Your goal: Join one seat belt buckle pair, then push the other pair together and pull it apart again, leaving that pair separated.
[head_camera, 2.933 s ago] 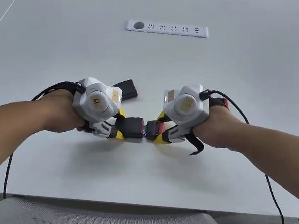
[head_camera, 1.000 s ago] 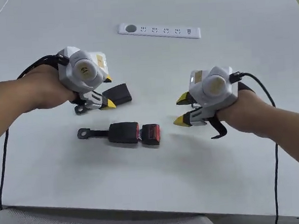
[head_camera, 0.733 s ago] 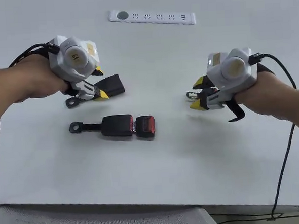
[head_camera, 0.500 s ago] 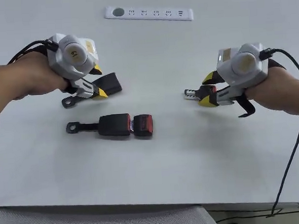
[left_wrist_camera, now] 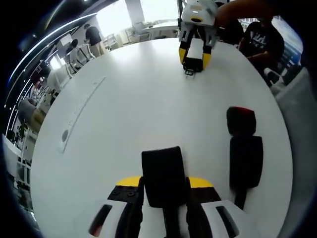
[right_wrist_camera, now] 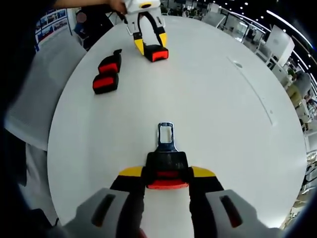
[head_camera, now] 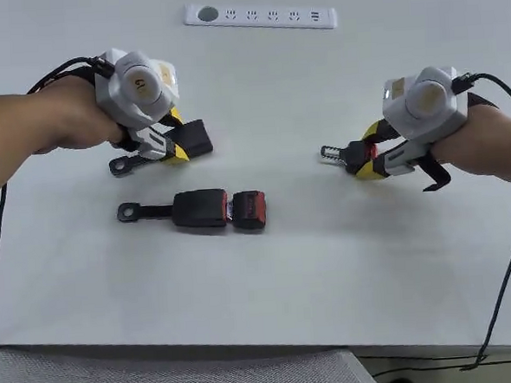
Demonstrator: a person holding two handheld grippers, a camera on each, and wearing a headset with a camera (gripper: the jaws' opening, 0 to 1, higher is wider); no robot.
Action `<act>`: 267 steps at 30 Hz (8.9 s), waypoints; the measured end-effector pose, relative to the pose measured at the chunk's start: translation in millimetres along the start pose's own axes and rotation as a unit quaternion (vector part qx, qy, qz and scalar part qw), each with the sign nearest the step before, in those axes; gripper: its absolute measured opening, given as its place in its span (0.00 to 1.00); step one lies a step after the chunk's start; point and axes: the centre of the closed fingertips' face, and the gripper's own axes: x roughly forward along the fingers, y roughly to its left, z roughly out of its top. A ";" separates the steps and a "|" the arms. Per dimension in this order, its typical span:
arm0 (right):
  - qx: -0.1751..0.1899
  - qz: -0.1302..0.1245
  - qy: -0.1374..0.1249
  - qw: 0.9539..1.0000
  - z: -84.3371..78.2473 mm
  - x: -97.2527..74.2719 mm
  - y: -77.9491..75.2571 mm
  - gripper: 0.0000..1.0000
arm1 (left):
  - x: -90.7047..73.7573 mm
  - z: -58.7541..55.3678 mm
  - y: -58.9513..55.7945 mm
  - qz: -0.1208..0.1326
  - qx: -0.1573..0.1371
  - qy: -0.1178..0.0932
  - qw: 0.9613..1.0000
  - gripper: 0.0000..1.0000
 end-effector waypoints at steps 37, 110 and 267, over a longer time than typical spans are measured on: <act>-0.057 0.028 0.029 0.998 13.0 9.2 3.5 0.34 | 10.6 -5.5 -10.8 -0.026 0.067 0.024 0.997 0.33; -0.099 0.052 -0.067 0.991 174.6 82.9 26.2 0.32 | 11.2 -4.8 -12.8 -0.029 0.059 0.010 0.998 0.32; 0.088 -0.129 -0.124 0.980 49.2 -72.1 96.4 0.75 | -148.3 -57.3 -113.6 0.158 -0.160 -0.092 0.970 0.71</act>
